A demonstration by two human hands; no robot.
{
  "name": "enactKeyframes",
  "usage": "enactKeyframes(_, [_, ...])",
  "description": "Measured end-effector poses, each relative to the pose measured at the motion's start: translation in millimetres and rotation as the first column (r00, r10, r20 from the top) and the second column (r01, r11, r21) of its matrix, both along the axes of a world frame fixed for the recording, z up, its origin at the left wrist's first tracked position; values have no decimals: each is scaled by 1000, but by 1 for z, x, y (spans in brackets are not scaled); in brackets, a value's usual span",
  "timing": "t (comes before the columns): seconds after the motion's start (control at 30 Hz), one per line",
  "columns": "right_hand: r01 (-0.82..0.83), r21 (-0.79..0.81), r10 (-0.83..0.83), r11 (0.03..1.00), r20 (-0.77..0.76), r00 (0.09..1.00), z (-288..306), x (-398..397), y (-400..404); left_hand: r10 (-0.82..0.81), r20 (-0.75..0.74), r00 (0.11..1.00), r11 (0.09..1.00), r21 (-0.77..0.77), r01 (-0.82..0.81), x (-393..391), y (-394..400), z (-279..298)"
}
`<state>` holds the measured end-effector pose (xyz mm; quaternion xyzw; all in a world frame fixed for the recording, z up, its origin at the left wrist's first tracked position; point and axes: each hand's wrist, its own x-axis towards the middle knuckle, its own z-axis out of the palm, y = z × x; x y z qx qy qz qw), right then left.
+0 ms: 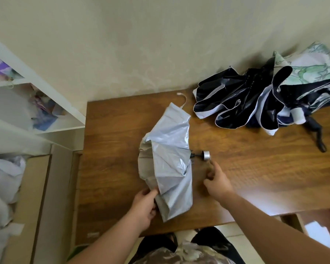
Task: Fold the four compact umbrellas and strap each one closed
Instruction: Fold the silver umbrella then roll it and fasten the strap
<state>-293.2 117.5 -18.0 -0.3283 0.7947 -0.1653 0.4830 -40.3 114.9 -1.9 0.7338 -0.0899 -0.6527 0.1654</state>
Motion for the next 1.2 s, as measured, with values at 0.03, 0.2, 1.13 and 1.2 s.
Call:
enactKeyframes(0.03, [0,0,0,1000,-26,1000,-1,1,4,4,-7,1000,1000,24,-4,-4,-1,-1])
enactKeyframes(0.2, [-19,91,20,996,-7,1000,-12,11,21,-20,-40,999,1000,-4,19,-20,-2,-3])
enactKeyframes(1.13, [-214,-131,221,968,44,974,11,34,-37,-361,427,829,667,-504,549,7,-112,34])
enactKeyframes(1.2, [-230,-140,234,963,18,972,13,31,-46,-420,498,759,657,-411,633,11,-98,18])
